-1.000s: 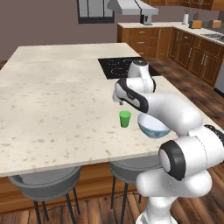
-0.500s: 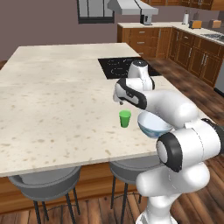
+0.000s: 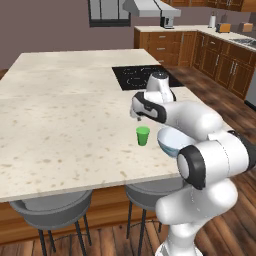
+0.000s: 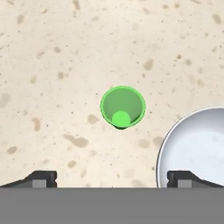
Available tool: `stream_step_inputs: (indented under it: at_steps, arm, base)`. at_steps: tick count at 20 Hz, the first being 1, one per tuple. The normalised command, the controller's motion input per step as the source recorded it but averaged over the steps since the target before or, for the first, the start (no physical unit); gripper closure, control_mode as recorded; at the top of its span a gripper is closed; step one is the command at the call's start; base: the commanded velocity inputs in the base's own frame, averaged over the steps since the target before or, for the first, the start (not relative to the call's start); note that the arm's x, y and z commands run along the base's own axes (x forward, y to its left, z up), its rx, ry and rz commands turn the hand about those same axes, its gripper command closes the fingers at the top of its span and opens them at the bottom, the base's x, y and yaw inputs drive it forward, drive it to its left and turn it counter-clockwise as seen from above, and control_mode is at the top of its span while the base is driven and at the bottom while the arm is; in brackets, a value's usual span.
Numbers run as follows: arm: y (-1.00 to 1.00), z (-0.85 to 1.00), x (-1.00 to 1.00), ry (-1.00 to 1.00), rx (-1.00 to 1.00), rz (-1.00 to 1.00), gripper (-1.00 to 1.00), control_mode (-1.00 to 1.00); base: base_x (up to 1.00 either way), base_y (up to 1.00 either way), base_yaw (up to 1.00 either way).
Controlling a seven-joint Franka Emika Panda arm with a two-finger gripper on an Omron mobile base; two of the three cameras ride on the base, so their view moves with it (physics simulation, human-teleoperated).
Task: Place the cup inside the bowl on the dining table and move the bowl to any counter.
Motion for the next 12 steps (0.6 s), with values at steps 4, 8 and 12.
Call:
stream_step_inputs:
  at_steps: [4, 8, 12]
  arm:
    - [0.00, -0.15, 0.23, 0.00, 0.00, 0.01, -1.00, -1.00]
    - [0.02, -0.02, 0.21, 0.00, 0.00, 0.04, -1.00, -1.00]
    - [0.02, 0.00, 0.08, 0.00, -0.01, 0.04, -1.00, -1.00]
  base:
    - [0.00, 0.00, 0.00]
    - [0.00, 0.00, 0.00]
    - [0.00, 0.00, 0.00]
